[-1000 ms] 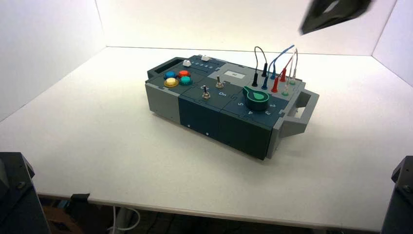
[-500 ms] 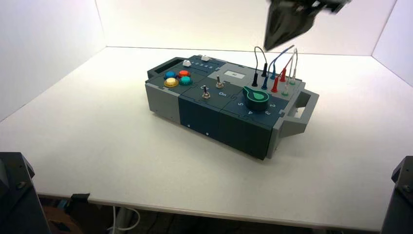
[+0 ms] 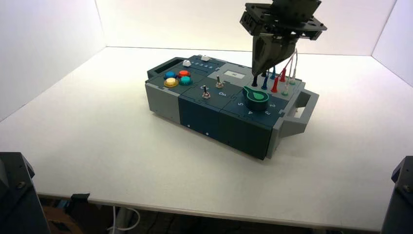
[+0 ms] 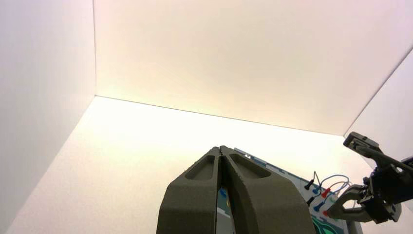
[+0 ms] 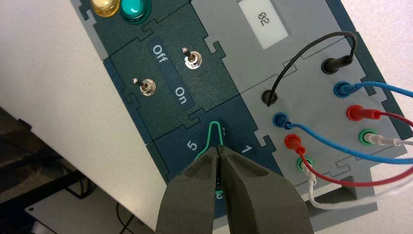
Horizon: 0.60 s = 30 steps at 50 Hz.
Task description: Turn the knob to position 5.
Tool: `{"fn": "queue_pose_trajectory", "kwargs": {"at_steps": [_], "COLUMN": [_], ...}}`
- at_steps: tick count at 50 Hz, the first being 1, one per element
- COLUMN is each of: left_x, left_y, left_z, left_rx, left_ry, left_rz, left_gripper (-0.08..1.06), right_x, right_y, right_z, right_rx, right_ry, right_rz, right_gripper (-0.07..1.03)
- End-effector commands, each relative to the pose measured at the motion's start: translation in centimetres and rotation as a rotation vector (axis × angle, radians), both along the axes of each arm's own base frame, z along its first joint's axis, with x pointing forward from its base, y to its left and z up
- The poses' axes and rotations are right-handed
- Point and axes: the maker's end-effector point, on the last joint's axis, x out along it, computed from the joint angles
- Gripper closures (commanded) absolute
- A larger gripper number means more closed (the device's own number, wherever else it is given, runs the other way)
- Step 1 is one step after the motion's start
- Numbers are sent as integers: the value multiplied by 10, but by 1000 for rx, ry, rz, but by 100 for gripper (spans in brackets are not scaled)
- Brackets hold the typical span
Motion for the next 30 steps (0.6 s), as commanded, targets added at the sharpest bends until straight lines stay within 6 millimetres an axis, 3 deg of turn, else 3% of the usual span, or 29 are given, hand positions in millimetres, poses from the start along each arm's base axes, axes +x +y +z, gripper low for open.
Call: {"fn": "queue_pose_trajectory", "kwargs": {"at_steps": [1, 30], "left_x": [2, 2], "left_y": [-1, -1], "left_z": [4, 5], "left_rx": [3, 3], "left_ry": [-5, -10], "left_rz": [-3, -4], "left_gripper": [101, 101], "right_x": [7, 18], "right_y": [6, 12], "right_z": [5, -7], "right_rx": [17, 0], "right_ry": [-23, -16], "right_rz": [-1, 4], "right_gripper": [99, 99]}}
